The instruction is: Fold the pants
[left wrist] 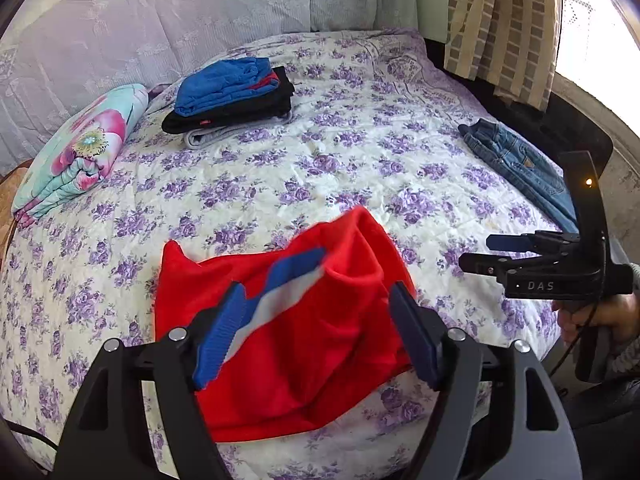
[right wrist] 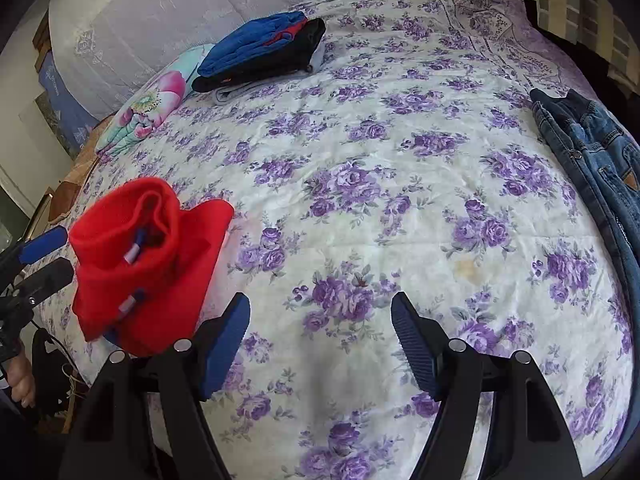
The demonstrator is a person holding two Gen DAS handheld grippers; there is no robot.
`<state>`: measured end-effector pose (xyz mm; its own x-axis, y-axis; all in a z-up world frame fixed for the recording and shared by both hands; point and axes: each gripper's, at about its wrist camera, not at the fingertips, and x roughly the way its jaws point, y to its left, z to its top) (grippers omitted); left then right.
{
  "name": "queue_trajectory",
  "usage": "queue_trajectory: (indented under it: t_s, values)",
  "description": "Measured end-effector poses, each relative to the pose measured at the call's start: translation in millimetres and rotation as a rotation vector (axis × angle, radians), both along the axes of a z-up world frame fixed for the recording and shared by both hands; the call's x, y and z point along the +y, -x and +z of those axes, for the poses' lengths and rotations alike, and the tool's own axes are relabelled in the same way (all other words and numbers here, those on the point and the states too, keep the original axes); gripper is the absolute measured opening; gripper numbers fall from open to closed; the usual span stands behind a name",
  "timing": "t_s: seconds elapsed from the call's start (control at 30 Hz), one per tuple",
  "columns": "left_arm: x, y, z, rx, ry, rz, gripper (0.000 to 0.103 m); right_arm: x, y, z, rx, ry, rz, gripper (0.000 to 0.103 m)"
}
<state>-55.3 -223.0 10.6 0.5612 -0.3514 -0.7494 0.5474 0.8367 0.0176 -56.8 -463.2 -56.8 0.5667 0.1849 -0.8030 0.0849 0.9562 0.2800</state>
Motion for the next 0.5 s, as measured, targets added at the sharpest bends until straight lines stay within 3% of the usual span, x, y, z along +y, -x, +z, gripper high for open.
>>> queue_trajectory:
  t_s: [0.13, 0.23, 0.43, 0.5]
  values:
    - [11.4, -13.4, 5.6, 0.027, 0.043, 0.036, 0.073, 2.0, 0.0, 5.4, -0.014, -0.015, 0.000, 0.073]
    - [13.4, -26.4, -6.7, 0.078, 0.016, 0.056, 0.073, 7.0, 1.9, 11.2, -0.032, -0.040, 0.024, 0.074]
    - [-1.6, -14.8, -36.3, 0.165, -0.068, -0.073, 0.073, 39.3, -19.4, 13.1, -0.040, -0.064, 0.176, 0.073]
    - [-6.5, -8.3, -45.3, 0.175, -0.094, -0.099, 0.073, 56.3, -30.9, 8.3, -0.029, -0.020, 0.235, 0.073]
